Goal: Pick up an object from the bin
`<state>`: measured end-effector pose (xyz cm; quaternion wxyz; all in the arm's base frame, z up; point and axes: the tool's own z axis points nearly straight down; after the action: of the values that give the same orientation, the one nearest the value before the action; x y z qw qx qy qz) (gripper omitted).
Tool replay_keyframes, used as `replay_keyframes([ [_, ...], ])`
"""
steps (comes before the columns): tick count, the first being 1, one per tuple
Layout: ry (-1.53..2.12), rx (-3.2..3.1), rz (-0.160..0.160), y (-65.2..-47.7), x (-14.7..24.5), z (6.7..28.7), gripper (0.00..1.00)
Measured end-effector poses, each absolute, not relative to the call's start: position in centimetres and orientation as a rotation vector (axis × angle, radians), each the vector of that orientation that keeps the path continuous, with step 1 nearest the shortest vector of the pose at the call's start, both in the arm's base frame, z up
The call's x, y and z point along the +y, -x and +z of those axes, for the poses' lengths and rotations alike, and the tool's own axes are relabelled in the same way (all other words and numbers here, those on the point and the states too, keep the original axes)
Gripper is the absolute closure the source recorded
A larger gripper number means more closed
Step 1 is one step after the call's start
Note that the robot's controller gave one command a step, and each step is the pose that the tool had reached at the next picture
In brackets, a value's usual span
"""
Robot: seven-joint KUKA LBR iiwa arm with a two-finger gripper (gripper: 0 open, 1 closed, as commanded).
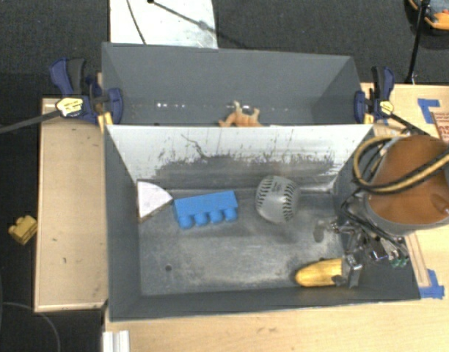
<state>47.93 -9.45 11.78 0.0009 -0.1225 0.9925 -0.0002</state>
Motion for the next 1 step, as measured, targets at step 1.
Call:
replay_keyframes([
  [1,0.511,3.085,-0.004,-48.17,-9.51,7.02,0.0],
])
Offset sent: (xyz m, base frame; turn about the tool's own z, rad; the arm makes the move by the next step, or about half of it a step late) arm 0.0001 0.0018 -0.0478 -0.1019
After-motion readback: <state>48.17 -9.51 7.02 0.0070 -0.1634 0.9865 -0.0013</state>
